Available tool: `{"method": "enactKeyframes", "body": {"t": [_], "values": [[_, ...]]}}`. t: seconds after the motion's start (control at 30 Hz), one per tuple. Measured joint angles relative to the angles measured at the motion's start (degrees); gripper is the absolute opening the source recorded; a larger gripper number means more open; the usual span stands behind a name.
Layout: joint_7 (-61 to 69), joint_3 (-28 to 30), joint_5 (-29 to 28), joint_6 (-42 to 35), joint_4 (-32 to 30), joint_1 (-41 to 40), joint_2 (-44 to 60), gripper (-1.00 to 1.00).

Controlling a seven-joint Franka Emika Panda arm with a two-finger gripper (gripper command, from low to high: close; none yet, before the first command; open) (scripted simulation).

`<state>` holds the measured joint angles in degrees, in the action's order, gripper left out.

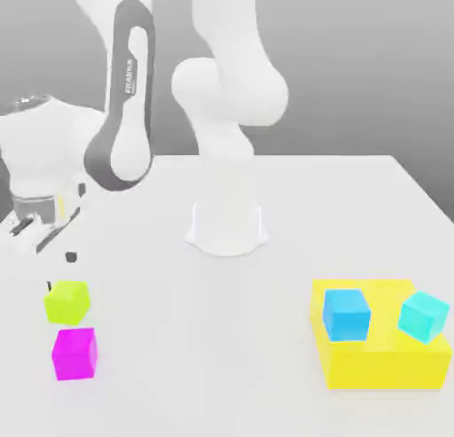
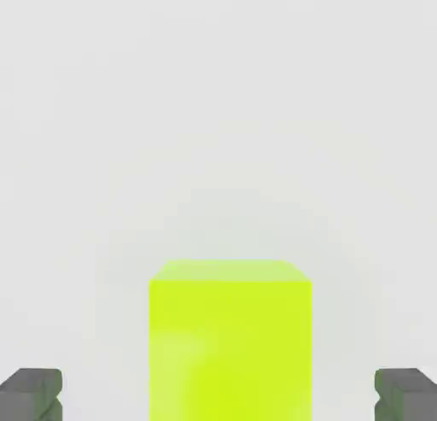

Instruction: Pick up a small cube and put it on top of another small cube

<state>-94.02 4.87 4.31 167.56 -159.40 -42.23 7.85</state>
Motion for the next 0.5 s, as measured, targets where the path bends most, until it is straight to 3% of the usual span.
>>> {"method": "enactKeyframes", "body": {"t": [0.13,0.17,0.37,0.5], "values": [[1.7,-2.1,2.1,5.1,1.0,-1.6,6.3,0.00],[1.9,-2.5,2.3,6.3,1.2,-1.9,7.7,-1.00],[1.8,-2.7,2.2,6.9,1.3,-2.2,8.4,-1.00],[0.9,-1.9,1.2,3.6,0.7,-1.5,4.2,-1.00]]}}
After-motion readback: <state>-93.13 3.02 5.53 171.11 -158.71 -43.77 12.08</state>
